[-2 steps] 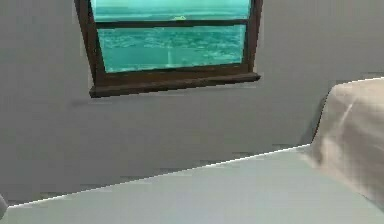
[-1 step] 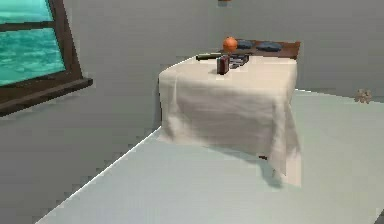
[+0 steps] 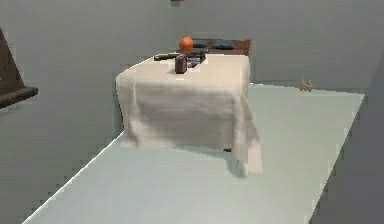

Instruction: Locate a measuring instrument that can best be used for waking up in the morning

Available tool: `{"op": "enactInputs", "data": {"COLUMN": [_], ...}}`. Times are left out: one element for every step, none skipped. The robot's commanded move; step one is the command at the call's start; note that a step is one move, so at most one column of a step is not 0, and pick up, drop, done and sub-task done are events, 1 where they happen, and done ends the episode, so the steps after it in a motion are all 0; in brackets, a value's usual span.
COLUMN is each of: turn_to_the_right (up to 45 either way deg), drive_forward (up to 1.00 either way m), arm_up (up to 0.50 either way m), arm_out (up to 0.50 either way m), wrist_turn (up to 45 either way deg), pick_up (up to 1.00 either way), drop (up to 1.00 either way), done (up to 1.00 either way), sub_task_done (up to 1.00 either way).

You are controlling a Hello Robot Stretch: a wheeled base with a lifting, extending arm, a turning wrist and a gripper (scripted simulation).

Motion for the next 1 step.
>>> {"op": "enactInputs", "data": {"turn_to_the_right": [0.0], "drive_forward": [1.00], "arm_up": [0.00], "arm_out": [0.00], "wrist_turn": [0.0], "pick_up": [0.00], "drop": [0.00], "done": [0.00], "sub_task_done": [0.00]}}
